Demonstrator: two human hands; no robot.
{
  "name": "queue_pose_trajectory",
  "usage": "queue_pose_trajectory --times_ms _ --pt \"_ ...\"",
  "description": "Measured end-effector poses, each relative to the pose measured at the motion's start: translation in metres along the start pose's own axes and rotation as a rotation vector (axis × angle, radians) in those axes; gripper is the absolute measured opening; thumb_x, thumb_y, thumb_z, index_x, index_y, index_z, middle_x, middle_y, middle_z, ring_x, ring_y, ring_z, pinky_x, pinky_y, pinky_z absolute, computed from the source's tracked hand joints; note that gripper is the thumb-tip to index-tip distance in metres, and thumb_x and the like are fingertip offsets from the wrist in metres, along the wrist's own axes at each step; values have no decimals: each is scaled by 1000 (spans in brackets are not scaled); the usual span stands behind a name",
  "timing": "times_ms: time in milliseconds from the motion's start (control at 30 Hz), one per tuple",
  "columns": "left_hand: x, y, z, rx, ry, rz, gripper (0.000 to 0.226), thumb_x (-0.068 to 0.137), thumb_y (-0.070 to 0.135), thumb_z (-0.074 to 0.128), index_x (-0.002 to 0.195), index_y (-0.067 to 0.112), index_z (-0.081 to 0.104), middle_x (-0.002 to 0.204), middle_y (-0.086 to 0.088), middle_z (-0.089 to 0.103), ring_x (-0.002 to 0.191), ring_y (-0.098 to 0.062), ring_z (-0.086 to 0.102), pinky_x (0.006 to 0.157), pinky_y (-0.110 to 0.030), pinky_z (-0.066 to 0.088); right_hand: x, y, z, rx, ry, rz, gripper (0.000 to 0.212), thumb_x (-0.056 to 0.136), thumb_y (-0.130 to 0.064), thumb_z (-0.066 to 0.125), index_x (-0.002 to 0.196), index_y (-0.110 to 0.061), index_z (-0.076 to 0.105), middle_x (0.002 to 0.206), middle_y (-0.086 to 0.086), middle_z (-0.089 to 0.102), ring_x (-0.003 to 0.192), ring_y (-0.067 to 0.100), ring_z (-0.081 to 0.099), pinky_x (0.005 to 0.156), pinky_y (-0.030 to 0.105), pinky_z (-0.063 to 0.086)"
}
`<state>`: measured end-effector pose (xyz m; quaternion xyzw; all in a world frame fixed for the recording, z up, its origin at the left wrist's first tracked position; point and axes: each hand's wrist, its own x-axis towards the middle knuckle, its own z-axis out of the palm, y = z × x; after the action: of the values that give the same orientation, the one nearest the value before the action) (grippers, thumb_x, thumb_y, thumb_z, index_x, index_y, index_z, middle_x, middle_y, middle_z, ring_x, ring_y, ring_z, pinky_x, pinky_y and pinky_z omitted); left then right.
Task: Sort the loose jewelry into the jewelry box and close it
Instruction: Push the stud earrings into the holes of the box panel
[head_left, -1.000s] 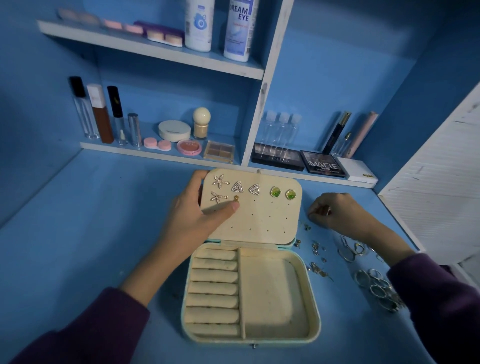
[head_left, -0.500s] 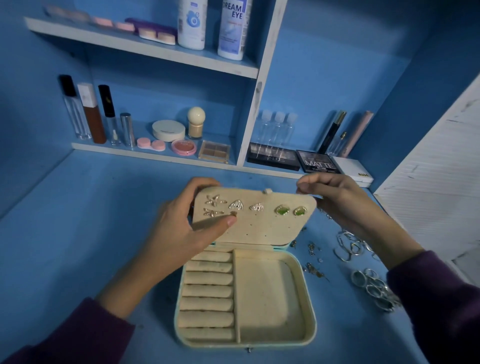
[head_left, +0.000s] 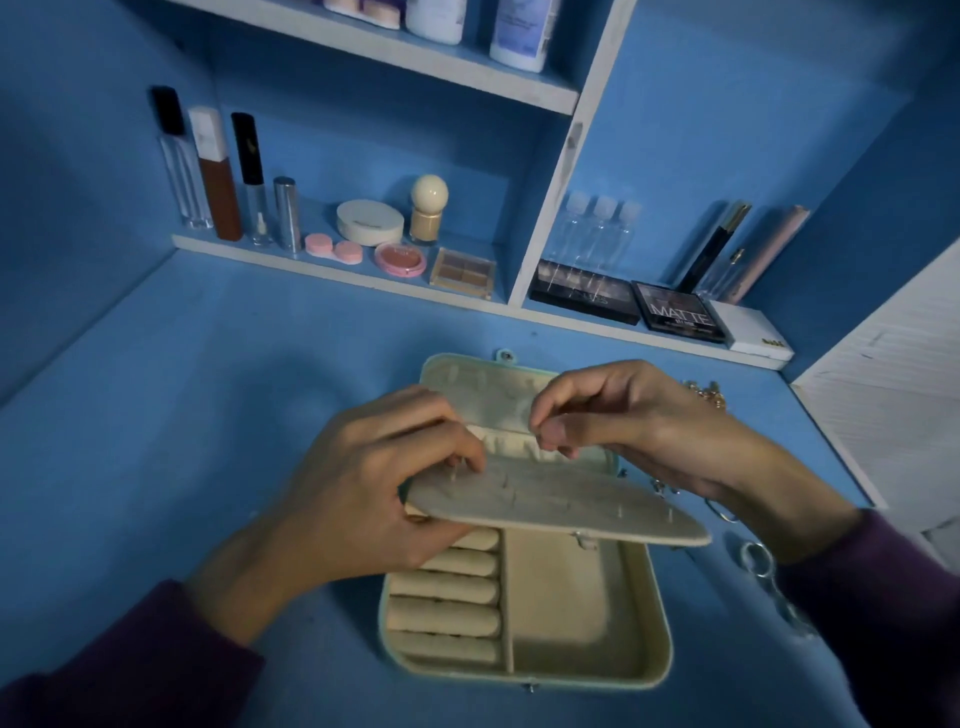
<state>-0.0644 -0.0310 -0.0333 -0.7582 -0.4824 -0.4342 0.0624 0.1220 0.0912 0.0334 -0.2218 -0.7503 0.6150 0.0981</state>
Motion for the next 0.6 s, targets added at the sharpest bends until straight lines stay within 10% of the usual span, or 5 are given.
queue_pose_trajectory --times_ms 600 --pt "-1 1 -2 15 -32 -18 14 70 19 76 75 9 68 74 -2 59 68 -16 53 61 -29 45 3 -7 15 -220 -125 7 10 77 -8 66 85 -13 70 75 -6 68 73 6 60 70 15 46"
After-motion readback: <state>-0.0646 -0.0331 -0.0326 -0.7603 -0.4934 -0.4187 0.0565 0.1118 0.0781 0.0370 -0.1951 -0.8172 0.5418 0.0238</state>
